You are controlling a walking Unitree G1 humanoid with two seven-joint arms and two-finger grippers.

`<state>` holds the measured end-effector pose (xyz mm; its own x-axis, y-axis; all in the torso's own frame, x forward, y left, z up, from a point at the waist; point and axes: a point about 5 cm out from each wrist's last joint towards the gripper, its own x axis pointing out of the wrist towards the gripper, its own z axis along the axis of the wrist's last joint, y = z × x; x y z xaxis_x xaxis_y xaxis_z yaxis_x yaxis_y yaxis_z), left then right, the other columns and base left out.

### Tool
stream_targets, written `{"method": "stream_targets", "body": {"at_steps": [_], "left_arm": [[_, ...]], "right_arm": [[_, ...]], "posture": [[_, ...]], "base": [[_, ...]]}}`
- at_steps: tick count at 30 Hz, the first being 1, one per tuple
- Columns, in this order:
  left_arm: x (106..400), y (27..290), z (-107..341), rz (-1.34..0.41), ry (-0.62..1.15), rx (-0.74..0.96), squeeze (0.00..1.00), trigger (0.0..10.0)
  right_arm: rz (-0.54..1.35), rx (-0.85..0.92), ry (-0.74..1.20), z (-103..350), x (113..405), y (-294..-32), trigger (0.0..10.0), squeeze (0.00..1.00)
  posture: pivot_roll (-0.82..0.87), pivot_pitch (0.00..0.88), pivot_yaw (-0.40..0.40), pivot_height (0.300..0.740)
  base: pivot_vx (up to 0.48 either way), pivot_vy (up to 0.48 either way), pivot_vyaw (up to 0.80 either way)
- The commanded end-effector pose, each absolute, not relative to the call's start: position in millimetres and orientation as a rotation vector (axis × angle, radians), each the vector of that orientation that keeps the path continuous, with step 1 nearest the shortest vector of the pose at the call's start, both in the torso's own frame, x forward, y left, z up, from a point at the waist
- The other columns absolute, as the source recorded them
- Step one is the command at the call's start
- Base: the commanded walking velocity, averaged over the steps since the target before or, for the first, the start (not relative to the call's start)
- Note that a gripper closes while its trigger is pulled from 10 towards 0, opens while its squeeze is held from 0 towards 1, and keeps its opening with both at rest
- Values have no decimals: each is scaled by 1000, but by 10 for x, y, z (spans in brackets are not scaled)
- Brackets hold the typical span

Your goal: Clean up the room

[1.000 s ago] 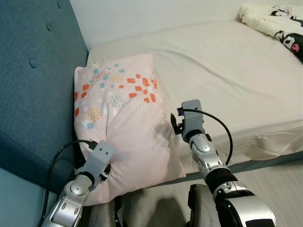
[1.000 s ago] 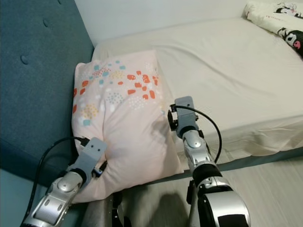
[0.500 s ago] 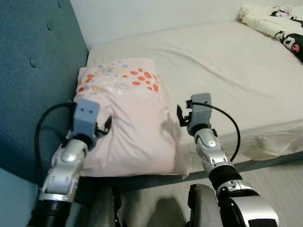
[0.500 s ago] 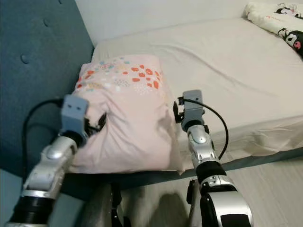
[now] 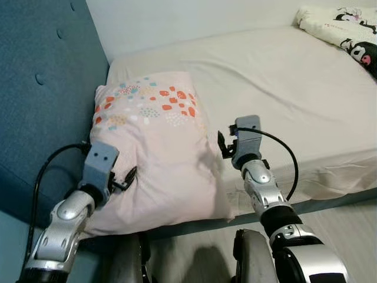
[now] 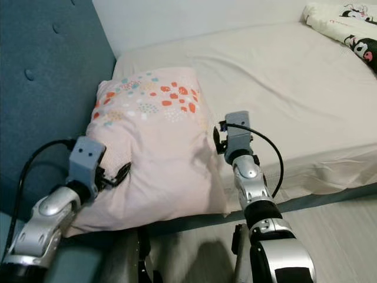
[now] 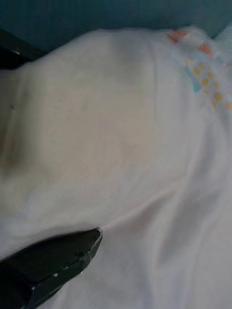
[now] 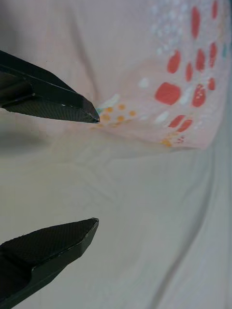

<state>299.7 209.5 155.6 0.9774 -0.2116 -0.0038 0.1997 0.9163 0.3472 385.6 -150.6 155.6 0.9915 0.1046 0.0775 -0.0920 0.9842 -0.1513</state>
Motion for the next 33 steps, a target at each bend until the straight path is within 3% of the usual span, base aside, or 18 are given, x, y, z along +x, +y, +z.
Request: {"method": "stream_targets", "body": {"at_steps": [1, 2, 5, 6, 7, 8, 11, 12, 15, 16, 21, 24, 26, 27, 28, 29, 31, 33], "left_arm": [[2992, 2438, 1713, -30, -90, 445, 0, 10000], [2989, 2573, 1726, 19, -60, 467, 0, 10000], [2985, 2645, 1722, 36, -32, 478, 0, 10000], [2915, 2635, 1552, -110, 96, 551, 0, 10000], [2915, 2635, 1552, -110, 96, 551, 0, 10000], [2878, 2589, 1498, -154, 112, 518, 1000, 10000], [2841, 2515, 1451, -187, 111, 449, 1000, 10000], [2828, 2450, 1436, -208, 104, 389, 1000, 8078], [2819, 2407, 1424, -224, 104, 353, 1000, 8078], [2815, 2357, 1429, -238, 90, 309, 0, 0], [2822, 2406, 1650, -228, -45, 138, 0, 0], [2781, 2423, 1719, -310, -67, 99, 0, 0], [2685, 2378, 1722, -469, -36, 130, 0, 0], [2685, 2378, 1722, -469, -36, 130, 0, 0], [2596, 2330, 1678, -590, 24, 189, 0, 0], [2596, 2330, 1678, -590, 24, 189, 0, 0], [2424, 2275, 1504, -783, 178, 355, 0, 0], [2363, 2259, 1414, -840, 238, 431, 0, 0]], "right_arm": [[83, -151, -59, 1497, 3836, -1539, 10000, 0], [78, -167, -37, 1475, 3839, -1560, 10000, 0], [80, -183, -15, 1450, 3840, -1570, 10000, 0], [86, -196, 14, 1404, 3834, -1580, 10000, 0], [86, -196, 14, 1404, 3834, -1580, 10000, 0], [88, -196, 18, 1394, 3831, -1578, 10000, 0], [88, -195, 20, 1387, 3828, -1574, 10000, 0], [85, -192, 20, 1389, 3828, -1574, 10000, 0], [82, -191, 20, 1389, 3828, -1574, 10000, 0], [80, -188, 14, 1400, 3830, -1575, 10000, 0], [123, -165, -32, 1484, 3836, -1538, 10000, 0], [223, -124, -62, 1536, 3825, -1447, 10000, 0], [383, -89, -80, 1583, 3788, -1293, 10000, 0], [383, -89, -80, 1583, 3788, -1293, 10000, 0], [526, -103, -74, 1589, 3731, -1167, 10000, 0], [526, -103, -74, 1589, 3731, -1167, 10000, 0], [838, -210, -16, 1503, 3538, -913, 10000, 0], [945, -276, 13, 1433, 3448, -835, 10000, 0]], "posture": [[94, 219, 41, 564], [95, 217, 40, 564], [95, 217, 40, 564], [101, 209, 34, 564], [101, 209, 34, 564], [101, 207, 35, 564], [99, 206, 36, 564], [98, 202, 38, 564], [98, 202, 38, 564], [97, 202, 39, 564], [93, 192, 38, 564], [89, 188, 36, 564], [86, 184, 31, 564], [86, 184, 31, 564], [83, 181, 27, 564], [83, 181, 27, 564], [80, 179, 20, 564], [79, 178, 16, 564]], "base": [[0, 0, 0], [0, 0, 0], [0, 0, 0], [0, 0, 0], [0, 0, 0], [0, 0, 0], [0, 0, 0], [0, 0, 0], [0, 0, 0], [0, 0, 0], [0, 0, 0], [0, 0, 0], [0, 0, 0], [0, 0, 0], [0, 0, 0], [0, 0, 0], [0, 0, 0], [0, 0, 0]]}}
